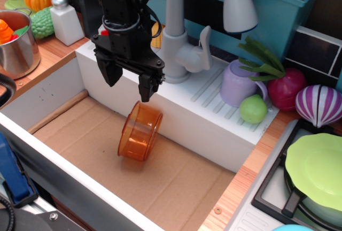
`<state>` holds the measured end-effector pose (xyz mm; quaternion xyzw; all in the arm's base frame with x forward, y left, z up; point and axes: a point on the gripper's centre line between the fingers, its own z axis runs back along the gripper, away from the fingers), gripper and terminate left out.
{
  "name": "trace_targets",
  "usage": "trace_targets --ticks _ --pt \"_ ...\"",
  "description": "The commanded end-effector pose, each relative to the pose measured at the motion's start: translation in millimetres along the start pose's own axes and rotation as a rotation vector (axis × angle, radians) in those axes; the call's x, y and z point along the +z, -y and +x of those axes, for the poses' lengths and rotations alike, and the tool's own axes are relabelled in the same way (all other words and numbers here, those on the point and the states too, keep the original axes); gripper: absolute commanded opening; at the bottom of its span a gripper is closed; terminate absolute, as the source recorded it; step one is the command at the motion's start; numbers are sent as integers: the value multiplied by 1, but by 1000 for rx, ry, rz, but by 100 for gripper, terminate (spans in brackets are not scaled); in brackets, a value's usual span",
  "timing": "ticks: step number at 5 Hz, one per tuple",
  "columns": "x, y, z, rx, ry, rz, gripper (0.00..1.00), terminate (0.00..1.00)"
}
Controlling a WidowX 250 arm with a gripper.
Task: Flip orange pot upright in sink
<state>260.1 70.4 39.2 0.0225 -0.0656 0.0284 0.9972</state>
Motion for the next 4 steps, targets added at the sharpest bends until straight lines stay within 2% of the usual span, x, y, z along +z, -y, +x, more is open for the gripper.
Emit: trace_targets --ticks 1,2,4 --pt "0 0 0 0 0 0 100 0" --pt "-6 -8 -6 92 -6 -142 100 0" --pt "-14 -1 -14 158 56 -158 100 0"
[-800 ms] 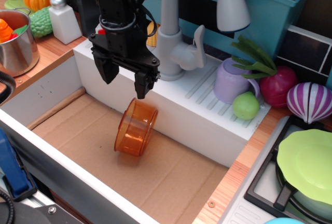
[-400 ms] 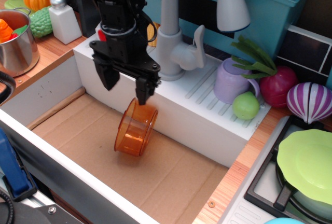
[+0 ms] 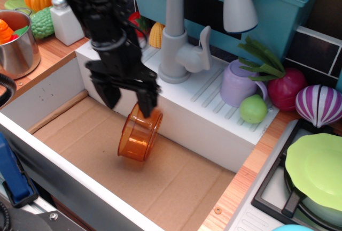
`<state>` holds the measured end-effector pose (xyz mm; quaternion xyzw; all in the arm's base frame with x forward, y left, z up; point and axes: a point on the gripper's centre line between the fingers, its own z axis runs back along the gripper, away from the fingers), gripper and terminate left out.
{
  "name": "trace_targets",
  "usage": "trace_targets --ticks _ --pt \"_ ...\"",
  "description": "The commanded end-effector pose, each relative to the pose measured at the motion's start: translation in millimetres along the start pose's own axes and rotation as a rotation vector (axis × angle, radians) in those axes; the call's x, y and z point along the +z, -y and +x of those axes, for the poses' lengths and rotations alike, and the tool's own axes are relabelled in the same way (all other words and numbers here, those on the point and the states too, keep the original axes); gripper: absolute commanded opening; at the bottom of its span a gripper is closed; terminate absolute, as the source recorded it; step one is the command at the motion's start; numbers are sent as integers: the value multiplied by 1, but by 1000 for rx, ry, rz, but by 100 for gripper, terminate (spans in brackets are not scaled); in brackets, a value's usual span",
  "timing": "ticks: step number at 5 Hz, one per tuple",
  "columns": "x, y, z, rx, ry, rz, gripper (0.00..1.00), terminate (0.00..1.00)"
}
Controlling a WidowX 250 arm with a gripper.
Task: Flip orange pot upright in sink
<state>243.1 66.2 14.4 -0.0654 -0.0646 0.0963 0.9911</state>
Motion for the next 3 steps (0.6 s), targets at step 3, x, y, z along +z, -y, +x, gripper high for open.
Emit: trace_targets --ticks 3 --pt "-4 -10 10 16 101 -43 100 0"
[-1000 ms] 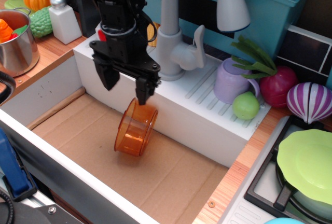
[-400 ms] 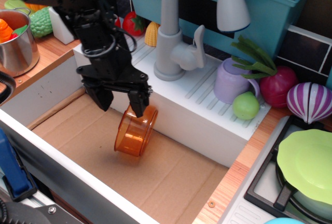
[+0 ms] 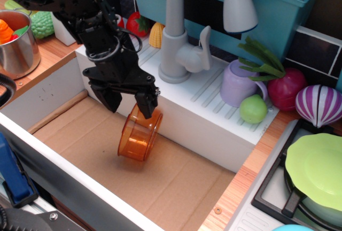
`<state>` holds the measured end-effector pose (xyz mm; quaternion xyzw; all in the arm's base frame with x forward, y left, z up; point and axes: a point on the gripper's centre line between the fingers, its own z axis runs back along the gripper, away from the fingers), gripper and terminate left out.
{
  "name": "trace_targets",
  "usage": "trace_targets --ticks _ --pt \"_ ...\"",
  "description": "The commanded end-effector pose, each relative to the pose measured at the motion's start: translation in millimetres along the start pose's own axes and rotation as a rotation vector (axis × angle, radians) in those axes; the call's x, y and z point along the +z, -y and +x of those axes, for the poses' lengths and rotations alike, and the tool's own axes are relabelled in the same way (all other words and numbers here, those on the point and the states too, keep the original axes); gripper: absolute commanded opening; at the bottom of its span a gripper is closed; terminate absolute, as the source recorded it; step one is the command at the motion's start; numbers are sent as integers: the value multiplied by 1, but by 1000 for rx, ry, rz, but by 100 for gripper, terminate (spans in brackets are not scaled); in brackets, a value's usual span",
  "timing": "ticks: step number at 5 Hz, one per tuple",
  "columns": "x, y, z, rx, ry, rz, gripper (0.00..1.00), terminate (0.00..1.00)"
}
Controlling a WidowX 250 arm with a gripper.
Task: Flip orange pot upright in sink
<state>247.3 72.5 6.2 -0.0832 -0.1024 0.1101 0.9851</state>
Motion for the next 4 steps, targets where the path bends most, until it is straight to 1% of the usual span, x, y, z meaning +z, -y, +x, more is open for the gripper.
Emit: trace_targets --ticks 1,2,3,4 --pt "-4 -8 5 -4 43 -22 100 0" --pt "-9 -11 4 -9 58 -27 100 0" --pt "-16 -10 3 2 76 -44 100 0" --pt "-21 -6 7 37 84 -44 0 0"
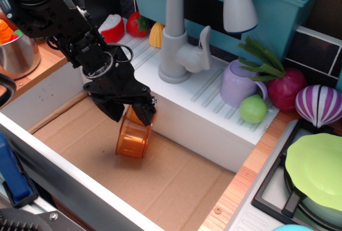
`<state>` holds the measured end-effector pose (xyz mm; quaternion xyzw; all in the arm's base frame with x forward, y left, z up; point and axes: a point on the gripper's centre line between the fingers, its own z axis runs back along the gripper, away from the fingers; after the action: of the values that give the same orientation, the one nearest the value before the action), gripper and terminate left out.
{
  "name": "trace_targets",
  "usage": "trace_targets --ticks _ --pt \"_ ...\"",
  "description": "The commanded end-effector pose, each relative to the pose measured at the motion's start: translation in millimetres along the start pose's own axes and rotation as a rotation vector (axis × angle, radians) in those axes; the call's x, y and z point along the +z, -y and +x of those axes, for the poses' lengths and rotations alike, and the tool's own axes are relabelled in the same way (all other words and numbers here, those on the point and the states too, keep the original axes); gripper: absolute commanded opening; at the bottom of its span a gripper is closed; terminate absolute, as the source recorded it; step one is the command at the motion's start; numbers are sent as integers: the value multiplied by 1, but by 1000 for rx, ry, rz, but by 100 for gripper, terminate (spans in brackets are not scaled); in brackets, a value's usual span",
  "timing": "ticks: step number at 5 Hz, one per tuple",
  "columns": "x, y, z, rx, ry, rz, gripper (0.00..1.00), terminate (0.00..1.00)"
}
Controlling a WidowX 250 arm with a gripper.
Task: Flip orange pot upright in sink
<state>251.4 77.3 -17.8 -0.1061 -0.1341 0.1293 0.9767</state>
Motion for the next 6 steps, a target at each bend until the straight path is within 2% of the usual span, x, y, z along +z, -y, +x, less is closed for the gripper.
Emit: trace_targets --ticks 1,2,3,4,5,6 --pt "-2 9 11 23 38 1 0 0" --pt "-3 14 14 27 38 -9 0 0" --pt "6 19 19 -9 -53 38 0 0" --pt "10 26 16 -188 -126 181 0 0" --pt "9 32 11 -274 -136 267 0 0" --pt "9 36 8 -299 -99 316 100 0"
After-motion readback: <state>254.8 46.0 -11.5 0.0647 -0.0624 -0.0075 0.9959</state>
